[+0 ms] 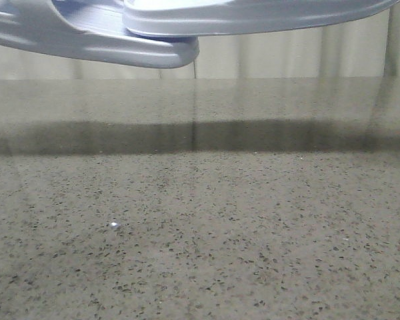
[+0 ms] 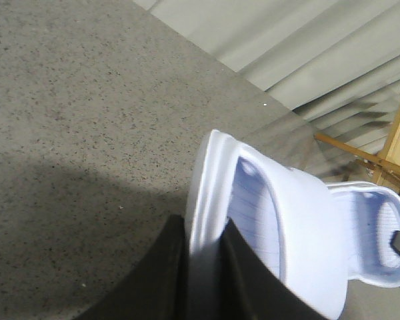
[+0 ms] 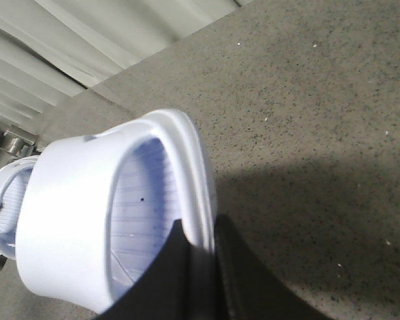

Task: Insert blue slippers together front up

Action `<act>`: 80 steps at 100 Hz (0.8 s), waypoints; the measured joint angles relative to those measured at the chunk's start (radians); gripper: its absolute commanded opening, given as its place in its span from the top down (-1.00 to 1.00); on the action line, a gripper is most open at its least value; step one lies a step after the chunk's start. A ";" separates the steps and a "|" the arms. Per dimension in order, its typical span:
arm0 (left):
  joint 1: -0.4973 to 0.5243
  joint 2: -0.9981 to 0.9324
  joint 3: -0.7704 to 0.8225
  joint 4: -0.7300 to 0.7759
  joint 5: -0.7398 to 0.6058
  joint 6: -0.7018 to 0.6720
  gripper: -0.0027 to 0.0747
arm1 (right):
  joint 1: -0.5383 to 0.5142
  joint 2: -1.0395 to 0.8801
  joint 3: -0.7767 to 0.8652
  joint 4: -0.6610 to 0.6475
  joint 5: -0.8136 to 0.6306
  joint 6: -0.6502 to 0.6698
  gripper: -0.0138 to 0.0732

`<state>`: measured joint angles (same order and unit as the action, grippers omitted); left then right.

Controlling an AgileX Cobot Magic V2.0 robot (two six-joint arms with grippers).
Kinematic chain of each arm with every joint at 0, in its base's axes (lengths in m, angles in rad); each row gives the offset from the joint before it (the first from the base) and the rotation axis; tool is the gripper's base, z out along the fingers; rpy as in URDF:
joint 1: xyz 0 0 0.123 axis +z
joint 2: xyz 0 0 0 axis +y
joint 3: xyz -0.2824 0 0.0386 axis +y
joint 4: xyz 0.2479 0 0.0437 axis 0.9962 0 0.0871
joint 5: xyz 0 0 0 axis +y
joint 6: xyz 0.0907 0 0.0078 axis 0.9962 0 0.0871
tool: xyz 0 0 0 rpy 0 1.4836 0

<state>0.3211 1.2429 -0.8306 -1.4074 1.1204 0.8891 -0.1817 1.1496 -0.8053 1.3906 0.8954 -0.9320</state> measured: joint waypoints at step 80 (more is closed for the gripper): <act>-0.033 0.000 0.000 -0.146 0.038 0.012 0.89 | 0.248 0.290 0.000 0.376 -0.021 -0.326 0.93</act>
<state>0.2882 1.2429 -0.8306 -1.5535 1.1586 0.9012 0.0661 1.4393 -0.8053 1.7668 0.8739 -1.2581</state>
